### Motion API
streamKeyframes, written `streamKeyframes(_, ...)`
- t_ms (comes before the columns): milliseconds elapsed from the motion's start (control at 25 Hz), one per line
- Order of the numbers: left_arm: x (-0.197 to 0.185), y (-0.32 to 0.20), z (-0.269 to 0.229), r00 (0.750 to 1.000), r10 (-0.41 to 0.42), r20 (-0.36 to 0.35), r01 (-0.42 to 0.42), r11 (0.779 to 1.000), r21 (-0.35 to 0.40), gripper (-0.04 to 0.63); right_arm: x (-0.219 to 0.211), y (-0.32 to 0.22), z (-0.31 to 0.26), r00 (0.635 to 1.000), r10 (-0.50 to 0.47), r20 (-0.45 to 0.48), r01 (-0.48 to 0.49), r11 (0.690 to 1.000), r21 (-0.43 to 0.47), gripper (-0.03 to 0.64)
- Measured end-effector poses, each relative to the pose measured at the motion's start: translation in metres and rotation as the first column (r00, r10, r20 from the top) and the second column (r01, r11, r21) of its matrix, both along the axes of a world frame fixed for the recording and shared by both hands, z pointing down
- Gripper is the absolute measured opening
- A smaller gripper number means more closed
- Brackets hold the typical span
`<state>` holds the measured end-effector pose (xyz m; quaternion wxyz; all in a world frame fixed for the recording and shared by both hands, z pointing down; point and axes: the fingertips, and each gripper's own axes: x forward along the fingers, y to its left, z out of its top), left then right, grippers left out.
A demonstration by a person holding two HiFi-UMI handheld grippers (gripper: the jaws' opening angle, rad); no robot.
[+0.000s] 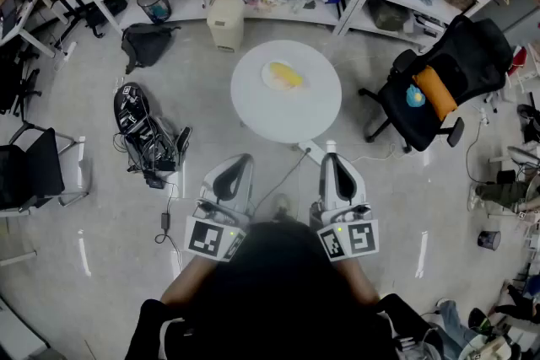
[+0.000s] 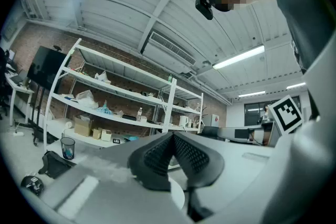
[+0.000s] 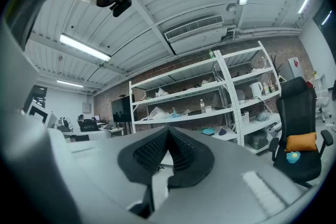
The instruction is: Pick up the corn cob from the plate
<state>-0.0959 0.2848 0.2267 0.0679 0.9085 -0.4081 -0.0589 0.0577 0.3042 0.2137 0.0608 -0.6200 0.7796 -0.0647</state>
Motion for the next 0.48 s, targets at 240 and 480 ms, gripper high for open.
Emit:
streamKeyframes(240, 0.0057, -0.0007, -0.0018, 1.000, 0.000, 0.001, 0.000, 1.000, -0.005, 0.003, 0.0056, -0.0005, -0.0018, 1.000, 0.000, 0.001, 0.000, 1.000, -0.001, 0.008)
streamKeyframes(480, 0.0076, 0.0012, -0.0026, 1.000, 0.003, 0.003, -0.003, 1.000, -0.009, 0.003, 0.0062, 0.0012, -0.0011, 1.000, 0.000, 0.002, 0.001, 1.000, -0.009, 0.008)
